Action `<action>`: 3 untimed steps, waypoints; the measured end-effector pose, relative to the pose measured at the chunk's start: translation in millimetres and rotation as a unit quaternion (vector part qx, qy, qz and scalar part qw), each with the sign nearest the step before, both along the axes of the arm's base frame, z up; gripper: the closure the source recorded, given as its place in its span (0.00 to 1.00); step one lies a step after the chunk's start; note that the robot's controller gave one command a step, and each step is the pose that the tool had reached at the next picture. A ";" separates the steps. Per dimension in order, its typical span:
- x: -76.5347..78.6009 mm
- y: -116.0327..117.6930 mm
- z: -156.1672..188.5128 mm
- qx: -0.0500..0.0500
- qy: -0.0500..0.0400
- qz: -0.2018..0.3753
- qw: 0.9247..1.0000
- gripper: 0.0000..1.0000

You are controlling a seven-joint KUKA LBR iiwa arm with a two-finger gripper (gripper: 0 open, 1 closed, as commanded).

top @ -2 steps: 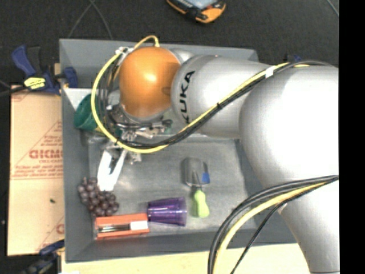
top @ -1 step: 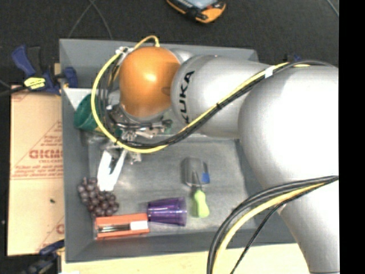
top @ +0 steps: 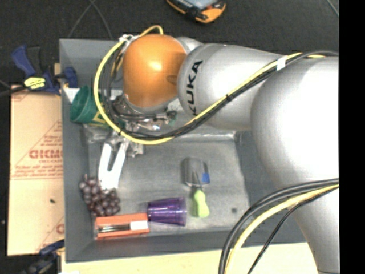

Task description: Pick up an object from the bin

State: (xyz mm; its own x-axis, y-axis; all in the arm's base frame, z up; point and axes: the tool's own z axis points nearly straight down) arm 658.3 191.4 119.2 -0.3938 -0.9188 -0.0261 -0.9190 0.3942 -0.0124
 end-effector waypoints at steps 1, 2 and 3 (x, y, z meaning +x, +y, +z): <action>-1.1 0.0 13.4 0.001 0.000 -0.001 1.000 1.00; -0.1 -0.6 46.5 0.002 -0.001 -0.004 1.000 1.00; -1.3 -1.0 72.4 0.002 0.000 -0.006 1.000 1.00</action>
Offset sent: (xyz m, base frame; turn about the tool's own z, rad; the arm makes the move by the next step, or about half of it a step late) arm -0.0007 -0.0002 0.0467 0.0005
